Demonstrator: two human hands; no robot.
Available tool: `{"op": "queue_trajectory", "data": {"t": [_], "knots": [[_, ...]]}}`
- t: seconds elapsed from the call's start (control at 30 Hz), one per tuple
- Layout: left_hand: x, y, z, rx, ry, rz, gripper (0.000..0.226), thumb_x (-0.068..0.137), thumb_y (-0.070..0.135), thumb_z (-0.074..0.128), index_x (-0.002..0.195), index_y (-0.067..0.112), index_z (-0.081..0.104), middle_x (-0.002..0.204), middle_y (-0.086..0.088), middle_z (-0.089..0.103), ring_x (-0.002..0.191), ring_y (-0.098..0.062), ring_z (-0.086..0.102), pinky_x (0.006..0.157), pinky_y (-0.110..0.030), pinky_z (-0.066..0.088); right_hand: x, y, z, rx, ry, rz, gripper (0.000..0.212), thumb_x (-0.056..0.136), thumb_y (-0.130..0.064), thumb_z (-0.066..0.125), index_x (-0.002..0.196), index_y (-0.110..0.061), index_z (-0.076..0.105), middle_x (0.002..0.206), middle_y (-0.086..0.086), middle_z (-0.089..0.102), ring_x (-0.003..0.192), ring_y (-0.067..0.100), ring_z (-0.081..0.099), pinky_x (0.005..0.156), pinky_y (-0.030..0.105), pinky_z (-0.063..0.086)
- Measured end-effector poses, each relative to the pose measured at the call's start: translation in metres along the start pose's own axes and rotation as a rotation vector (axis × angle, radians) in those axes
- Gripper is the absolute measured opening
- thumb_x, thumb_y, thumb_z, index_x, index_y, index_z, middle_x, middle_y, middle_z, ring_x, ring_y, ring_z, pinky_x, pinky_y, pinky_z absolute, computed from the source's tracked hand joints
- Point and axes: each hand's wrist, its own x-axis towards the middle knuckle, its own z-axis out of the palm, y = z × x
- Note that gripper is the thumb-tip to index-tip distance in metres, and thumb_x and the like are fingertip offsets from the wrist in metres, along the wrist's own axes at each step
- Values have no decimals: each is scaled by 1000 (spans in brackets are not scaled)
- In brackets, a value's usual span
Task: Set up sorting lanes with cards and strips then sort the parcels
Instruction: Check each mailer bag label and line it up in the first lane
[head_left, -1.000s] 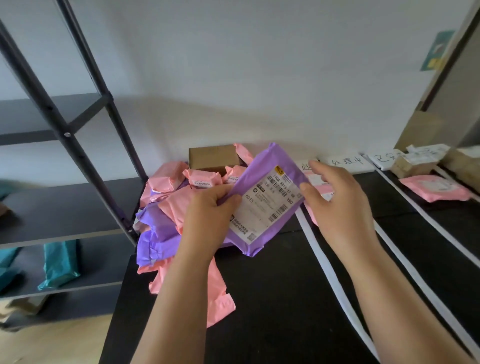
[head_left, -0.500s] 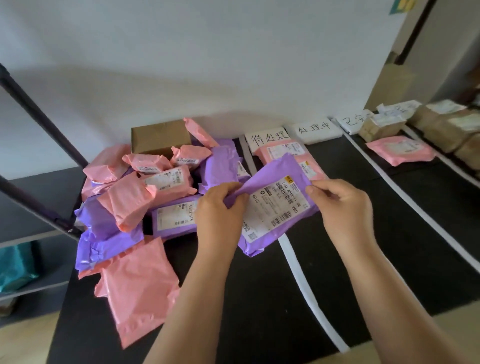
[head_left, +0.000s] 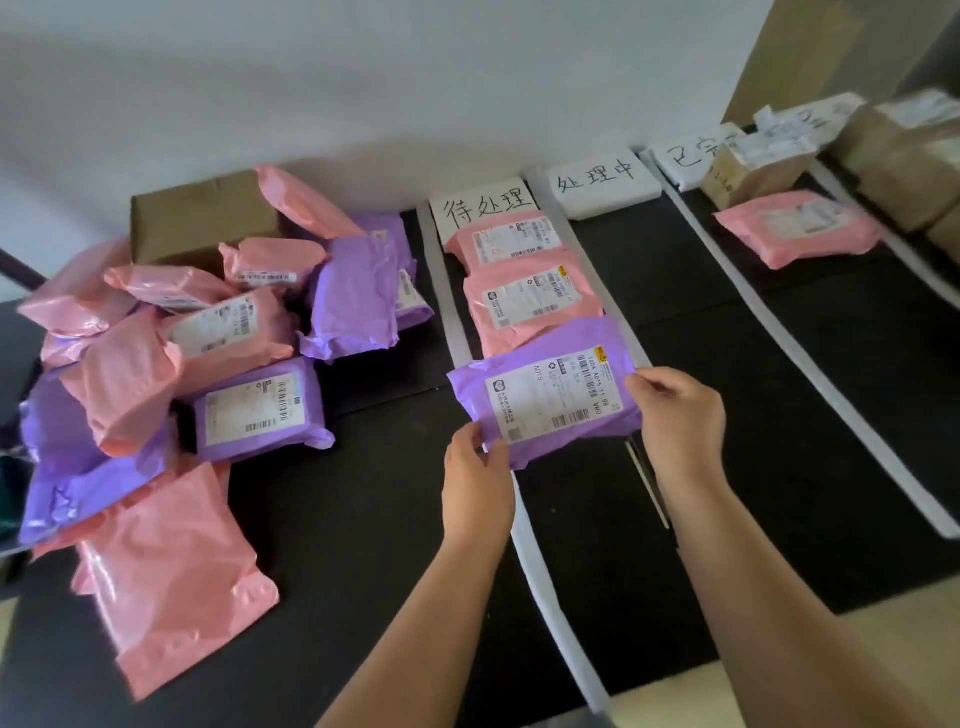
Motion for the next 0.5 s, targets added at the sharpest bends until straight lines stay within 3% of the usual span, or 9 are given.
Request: {"op": "queue_trajectory", "data": {"t": [0.07, 0.2, 0.27, 0.37, 0.43, 0.5], "knots": [[9, -2, 15, -1, -47, -47, 39, 100, 23, 46, 140, 22, 48, 133, 5, 57, 110, -13, 60, 85, -28, 50, 13, 10, 2, -52, -2, 24, 9, 96, -18, 63, 89, -23, 66, 85, -10, 64, 85, 12, 67, 72, 30, 56], [28, -1, 31, 26, -105, -69, 31, 101, 18, 43, 128, 26, 56, 111, 15, 62, 73, 8, 60, 50, -7, 42, 38, 25, 9, -187, -30, 59, 14, 99, -15, 55, 88, -22, 61, 78, -10, 56, 75, 9, 60, 68, 28, 54], [38, 2, 37, 67, -122, -57, 26, 100, 16, 42, 119, 26, 56, 99, 21, 58, 61, 14, 58, 42, -3, 38, 49, 28, 16, -241, -54, 56, 13, 101, -15, 52, 91, -21, 58, 84, -7, 57, 76, 9, 58, 61, 21, 45], [50, 7, 43, 130, -164, -33, 29, 100, 16, 40, 122, 24, 57, 91, 20, 60, 56, -5, 53, 39, -9, 36, 60, 33, 25, -246, -122, 69, 10, 102, -18, 52, 108, -19, 59, 100, -5, 60, 86, 10, 61, 58, 18, 41], [55, 9, 45, 160, -213, -17, 36, 101, 15, 39, 131, 24, 57, 90, 22, 58, 63, -4, 53, 43, -8, 37, 64, 37, 29, -245, -179, 92, 20, 102, -21, 53, 121, -17, 57, 108, -3, 63, 91, 12, 64, 59, 19, 44], [58, 9, 46, 161, -250, 1, 38, 102, 13, 38, 136, 20, 55, 105, 16, 60, 71, 3, 54, 49, -2, 40, 66, 41, 32, -258, -228, 105, 25, 101, -20, 53, 126, -18, 55, 114, 0, 64, 94, 14, 66, 61, 20, 46]]}}
